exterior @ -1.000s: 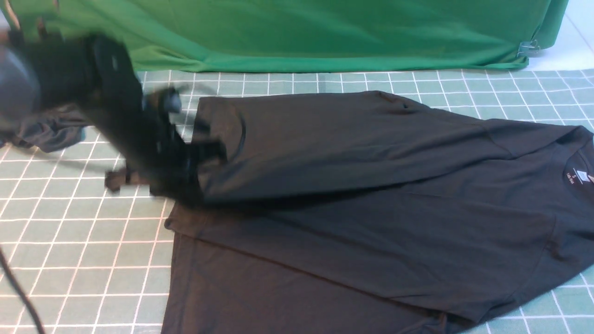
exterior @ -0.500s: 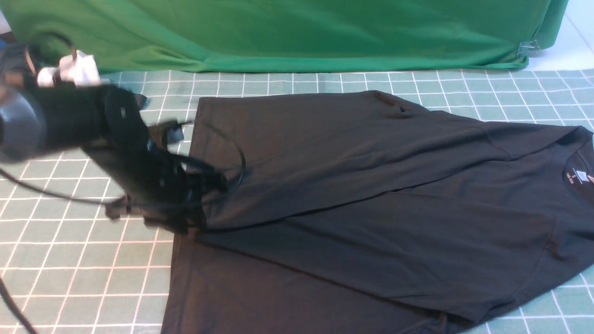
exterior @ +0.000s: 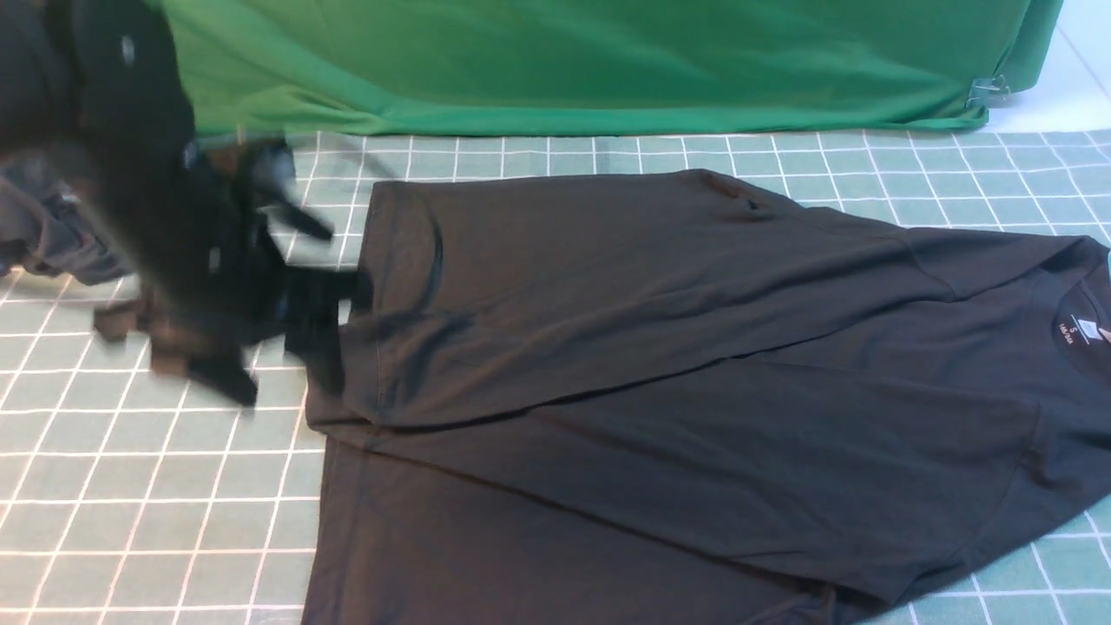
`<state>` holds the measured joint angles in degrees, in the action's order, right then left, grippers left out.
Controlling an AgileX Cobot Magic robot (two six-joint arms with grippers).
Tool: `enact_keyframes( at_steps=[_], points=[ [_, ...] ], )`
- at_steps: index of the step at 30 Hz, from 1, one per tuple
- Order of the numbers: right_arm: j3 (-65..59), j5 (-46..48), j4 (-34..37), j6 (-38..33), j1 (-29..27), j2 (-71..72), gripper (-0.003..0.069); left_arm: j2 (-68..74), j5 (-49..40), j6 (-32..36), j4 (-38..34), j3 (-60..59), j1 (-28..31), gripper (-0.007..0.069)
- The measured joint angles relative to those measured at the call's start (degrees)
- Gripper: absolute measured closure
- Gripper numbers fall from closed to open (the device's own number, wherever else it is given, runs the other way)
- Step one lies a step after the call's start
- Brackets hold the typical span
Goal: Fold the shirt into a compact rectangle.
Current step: 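Grasp the near edge of the shirt at its hem and shoulder corners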
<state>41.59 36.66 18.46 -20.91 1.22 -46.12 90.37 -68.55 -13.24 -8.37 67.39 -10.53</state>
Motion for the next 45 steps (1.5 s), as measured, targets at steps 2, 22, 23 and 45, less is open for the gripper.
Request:
enact_keyframes(
  at_steps=[2,22,23,45],
  points=[
    [0.0,0.0,0.0,0.3,0.0,0.0,0.0429,-1.4,1.1,-1.0,-1.1,-6.3,-1.7,0.0209],
    [0.0,-0.1,0.0,1.5,0.0,0.0,0.0423,-3.0,14.4,-7.2,-4.9,-31.3,-9.6,0.0246],
    [0.0,-0.1,0.0,1.5,0.0,0.0,0.0423,-3.0,15.3,-7.2,-5.4,-31.8,-9.6,0.0246],
    [0.0,2.6,0.0,1.6,0.0,0.0,0.0421,-4.5,24.2,-1.1,-12.1,-32.6,-9.6,0.0517]
  ],
)
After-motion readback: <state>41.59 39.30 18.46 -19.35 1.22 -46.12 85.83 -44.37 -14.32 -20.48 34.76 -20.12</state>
